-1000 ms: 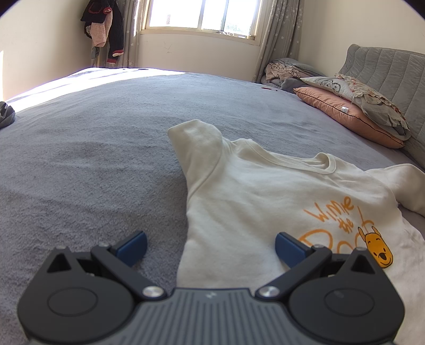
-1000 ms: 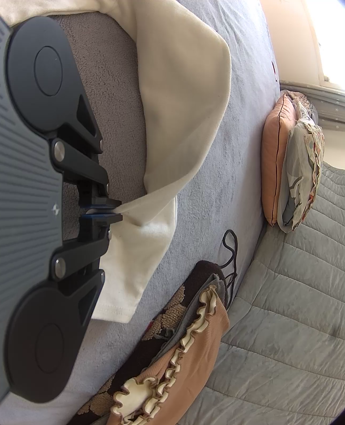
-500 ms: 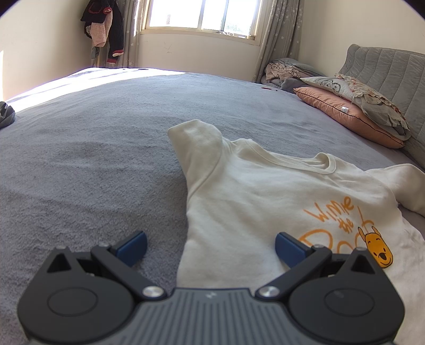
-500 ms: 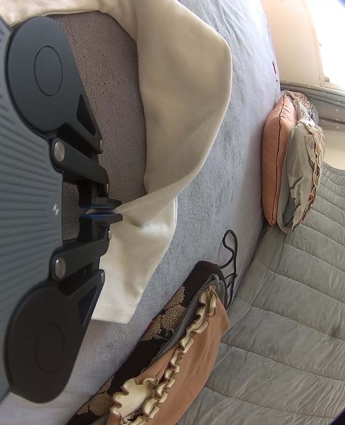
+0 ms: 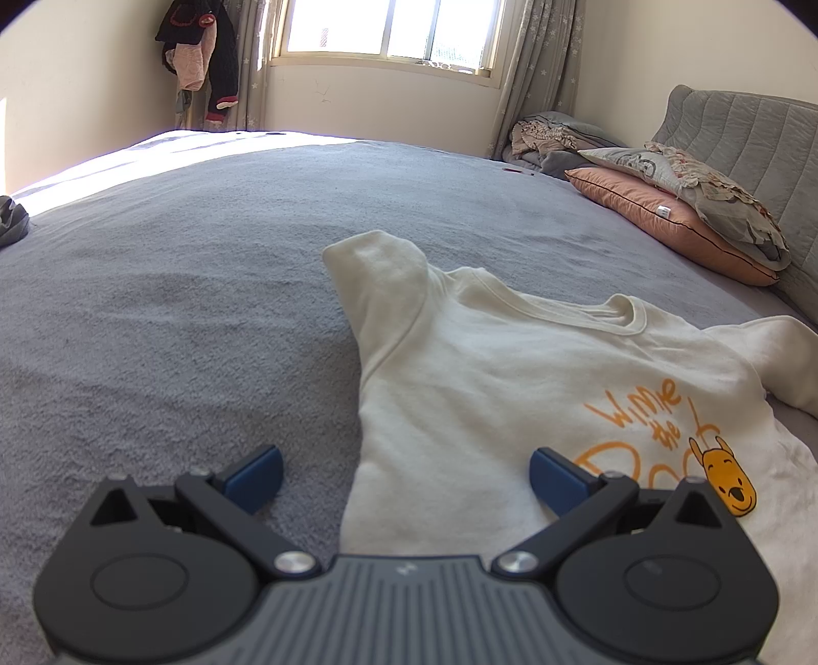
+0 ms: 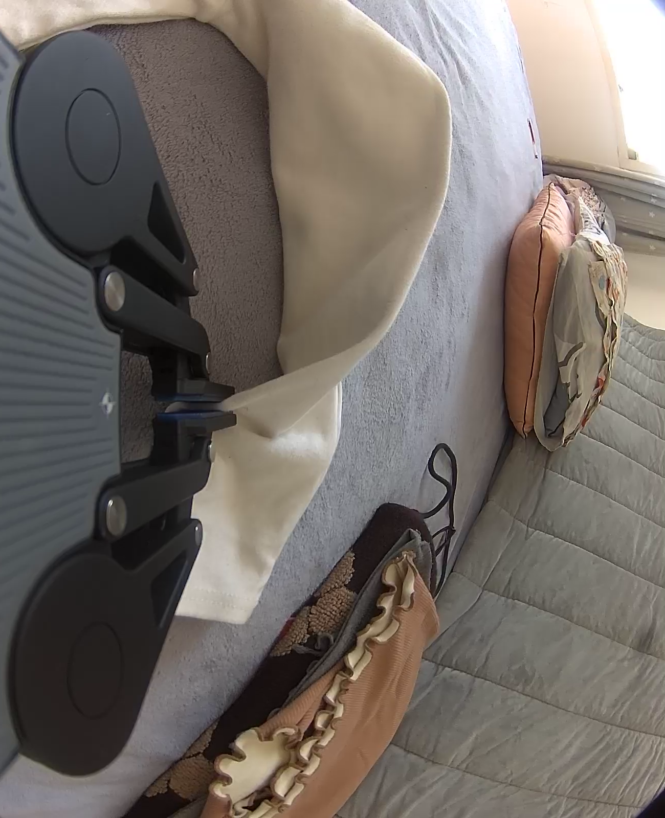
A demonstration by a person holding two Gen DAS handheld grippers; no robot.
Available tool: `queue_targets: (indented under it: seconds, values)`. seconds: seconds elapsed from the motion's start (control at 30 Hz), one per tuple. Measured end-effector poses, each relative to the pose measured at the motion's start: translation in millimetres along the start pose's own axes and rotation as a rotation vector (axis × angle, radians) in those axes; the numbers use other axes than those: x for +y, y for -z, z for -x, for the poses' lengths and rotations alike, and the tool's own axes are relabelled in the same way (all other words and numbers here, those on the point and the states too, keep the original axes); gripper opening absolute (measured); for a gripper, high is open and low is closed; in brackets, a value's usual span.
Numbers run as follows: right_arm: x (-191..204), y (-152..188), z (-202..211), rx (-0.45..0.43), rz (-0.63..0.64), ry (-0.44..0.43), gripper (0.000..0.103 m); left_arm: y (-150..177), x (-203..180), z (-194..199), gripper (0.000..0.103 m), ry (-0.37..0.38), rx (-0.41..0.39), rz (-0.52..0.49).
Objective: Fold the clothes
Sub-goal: 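Keep holding the sleeve cuff with the right gripper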
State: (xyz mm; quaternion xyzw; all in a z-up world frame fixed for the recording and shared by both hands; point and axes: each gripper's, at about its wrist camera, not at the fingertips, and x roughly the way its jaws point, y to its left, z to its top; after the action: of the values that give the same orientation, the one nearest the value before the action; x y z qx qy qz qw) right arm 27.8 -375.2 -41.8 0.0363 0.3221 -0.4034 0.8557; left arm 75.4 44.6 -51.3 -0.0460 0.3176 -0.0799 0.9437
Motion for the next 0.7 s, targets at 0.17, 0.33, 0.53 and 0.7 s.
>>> queue_targets:
  seconds: [0.17, 0.33, 0.53, 0.7]
  values:
    - [0.8, 0.3, 0.3, -0.001, 0.001, 0.001, 0.005, 0.0, -0.1, 0.0, 0.103, 0.0, 0.0, 0.0]
    - [-0.7, -0.6, 0.4, 0.0, -0.002, -0.001, 0.005, 0.0, 0.0, 0.0, 0.103, 0.0, 0.0, 0.0]
    - [-1.7, -2.0, 0.8, 0.001, -0.003, -0.002, 0.005, 0.0, -0.1, 0.0, 0.103, 0.0, 0.0, 0.0]
    - [-2.0, -1.6, -0.3, 0.0, -0.003, -0.004, 0.005, 0.0, -0.1, 0.0, 0.103, 0.0, 0.0, 0.0]
